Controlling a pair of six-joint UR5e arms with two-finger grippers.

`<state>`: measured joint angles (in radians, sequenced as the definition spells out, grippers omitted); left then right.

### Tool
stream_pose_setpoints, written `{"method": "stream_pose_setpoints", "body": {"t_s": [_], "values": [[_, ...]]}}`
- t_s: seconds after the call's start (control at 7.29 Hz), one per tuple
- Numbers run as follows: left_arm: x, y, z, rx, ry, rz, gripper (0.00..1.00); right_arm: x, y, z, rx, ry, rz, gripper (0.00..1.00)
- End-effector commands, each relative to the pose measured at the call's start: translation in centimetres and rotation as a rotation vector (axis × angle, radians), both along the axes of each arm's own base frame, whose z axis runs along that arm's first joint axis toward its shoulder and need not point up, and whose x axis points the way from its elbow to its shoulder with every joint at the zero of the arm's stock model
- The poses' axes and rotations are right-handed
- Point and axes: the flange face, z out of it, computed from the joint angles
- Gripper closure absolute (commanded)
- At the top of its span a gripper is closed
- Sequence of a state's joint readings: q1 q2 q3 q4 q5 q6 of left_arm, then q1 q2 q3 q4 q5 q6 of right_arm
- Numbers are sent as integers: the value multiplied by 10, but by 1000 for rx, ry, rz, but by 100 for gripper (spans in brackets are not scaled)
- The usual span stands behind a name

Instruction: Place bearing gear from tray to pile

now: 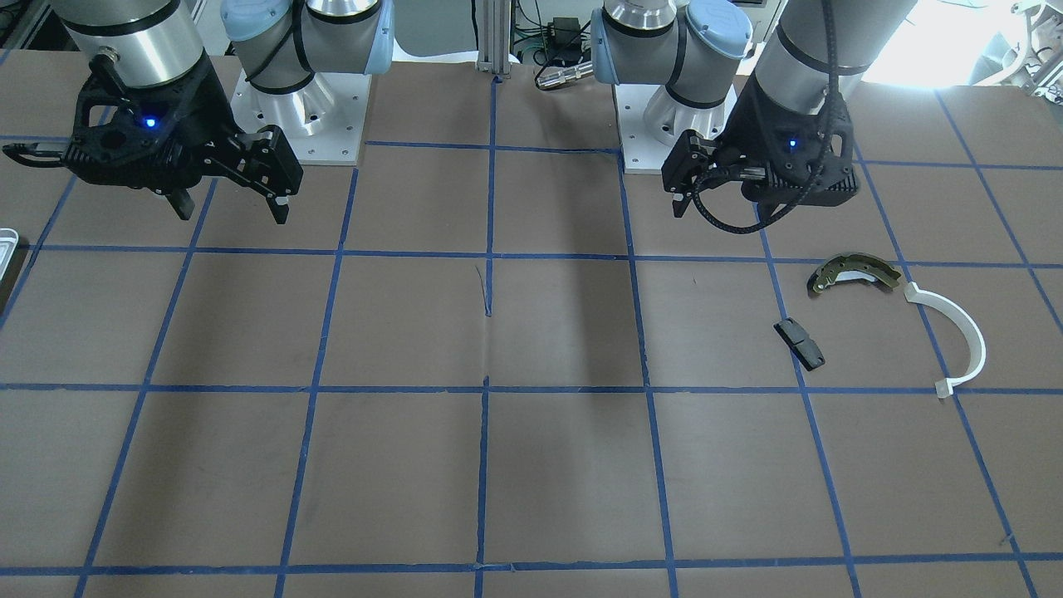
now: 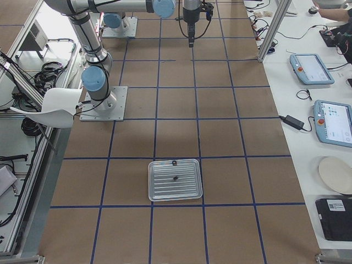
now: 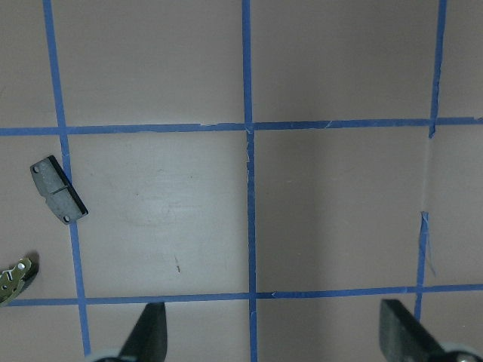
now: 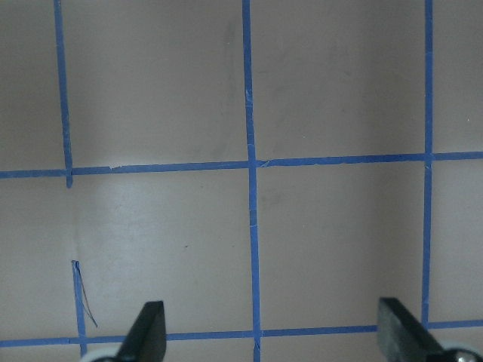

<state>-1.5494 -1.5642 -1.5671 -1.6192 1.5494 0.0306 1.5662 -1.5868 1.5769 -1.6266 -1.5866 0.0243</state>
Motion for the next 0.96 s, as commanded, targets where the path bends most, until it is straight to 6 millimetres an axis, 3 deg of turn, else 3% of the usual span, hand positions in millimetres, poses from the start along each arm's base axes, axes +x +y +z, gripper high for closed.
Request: {"method": "stream_pose_setpoints", "body": {"t_s": [0.0, 0.55, 0.82], "values": [[0, -1, 1, -3, -3, 0, 0, -3, -2, -2, 0, 32, -2, 0], [0, 0, -1, 2, 0, 0, 0, -2, -4, -4, 4, 19, -3, 0], [0, 1, -1, 2, 3, 0, 0, -23, -11, 0, 2, 11, -33, 0]]}}
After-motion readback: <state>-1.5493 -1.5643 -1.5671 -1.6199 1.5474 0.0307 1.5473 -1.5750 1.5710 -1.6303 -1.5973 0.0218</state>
